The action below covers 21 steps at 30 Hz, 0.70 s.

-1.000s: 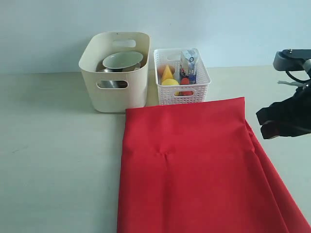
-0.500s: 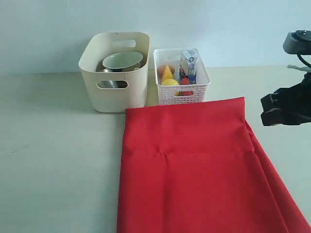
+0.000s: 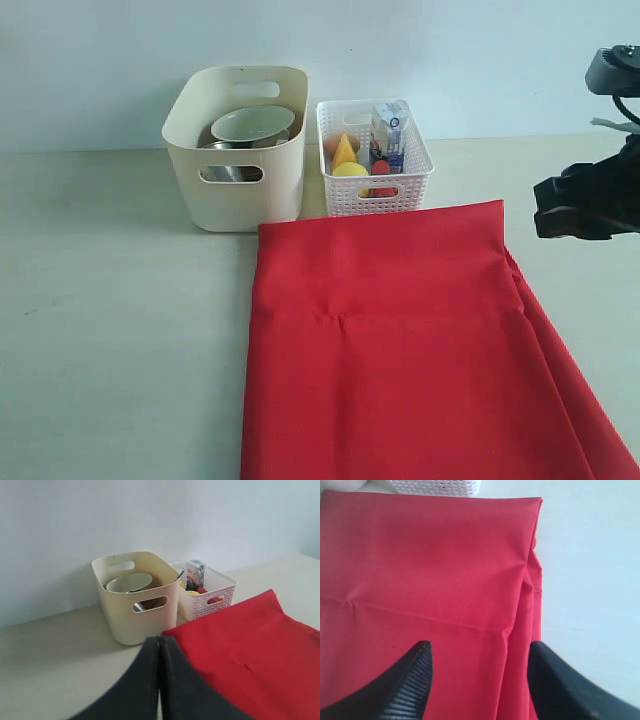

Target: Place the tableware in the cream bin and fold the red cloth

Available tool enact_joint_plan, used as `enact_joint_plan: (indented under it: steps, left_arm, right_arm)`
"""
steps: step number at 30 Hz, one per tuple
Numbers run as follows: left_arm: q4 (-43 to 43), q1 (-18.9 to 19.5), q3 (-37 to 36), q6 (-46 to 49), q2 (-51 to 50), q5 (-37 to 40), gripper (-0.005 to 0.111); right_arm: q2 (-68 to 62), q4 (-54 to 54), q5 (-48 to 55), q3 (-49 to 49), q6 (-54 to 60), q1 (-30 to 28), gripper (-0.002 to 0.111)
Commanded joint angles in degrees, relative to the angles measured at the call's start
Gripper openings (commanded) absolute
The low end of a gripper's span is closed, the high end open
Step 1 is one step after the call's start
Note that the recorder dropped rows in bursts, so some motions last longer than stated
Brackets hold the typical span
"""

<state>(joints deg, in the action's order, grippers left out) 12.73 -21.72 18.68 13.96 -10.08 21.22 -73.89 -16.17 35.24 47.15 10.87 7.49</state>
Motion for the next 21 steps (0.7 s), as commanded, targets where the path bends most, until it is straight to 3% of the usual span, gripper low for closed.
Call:
enact_joint_plan:
  steps: [1,8,21]
  left_arm:
    - [0.1,0.0,-0.3,-0.7,0.0,0.1,0.0]
    - [-1.1,0.0,-0.3,-0.7,0.7,-0.1,0.0]
    - [-16.3,0.0,-5.3,-0.7,3.1,-6.9,0.0]
  right_arm:
    - [-0.1,-0.4,0.2,0.1,0.5,-0.1,0.056]
    - [-0.1,-0.5,-0.4,0.1,0.6,-0.1,0.056]
    - [-0.1,-2.0,1.4,0.1,1.6,-0.1,0.056]
